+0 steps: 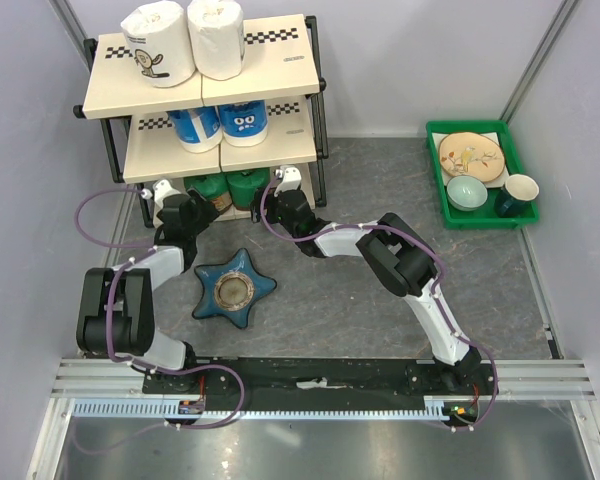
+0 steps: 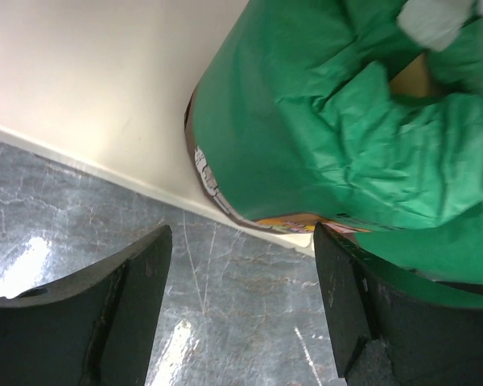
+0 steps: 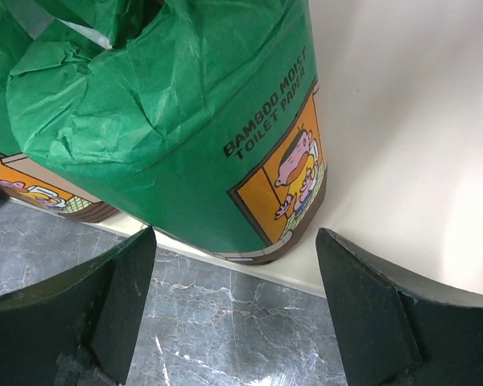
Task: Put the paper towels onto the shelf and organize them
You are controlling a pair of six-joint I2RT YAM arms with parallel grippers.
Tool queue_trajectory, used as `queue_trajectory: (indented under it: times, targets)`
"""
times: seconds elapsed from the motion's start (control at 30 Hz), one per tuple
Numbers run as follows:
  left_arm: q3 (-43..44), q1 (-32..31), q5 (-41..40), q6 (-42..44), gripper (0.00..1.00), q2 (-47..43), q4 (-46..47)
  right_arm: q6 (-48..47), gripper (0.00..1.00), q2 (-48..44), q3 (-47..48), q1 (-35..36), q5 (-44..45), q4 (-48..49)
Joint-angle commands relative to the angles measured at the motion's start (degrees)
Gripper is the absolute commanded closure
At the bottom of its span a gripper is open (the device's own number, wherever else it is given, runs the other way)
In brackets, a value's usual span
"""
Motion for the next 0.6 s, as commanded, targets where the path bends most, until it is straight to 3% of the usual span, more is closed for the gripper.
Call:
queue_trajectory:
  times: [0.0,0.57]
  targets:
    - [-2.9,-0.3,-3.3,-1.6,0.22,-2.7,11.0,-0.7,0.11,-0.7,0.9,-0.6,-0.5,2.4]
    - [-1.9,-1.5,-2.9,-4.9,0.23,3.4,17.4,-1.2,0.11,-0.5,1.1,-1.7,-0.6,3.7]
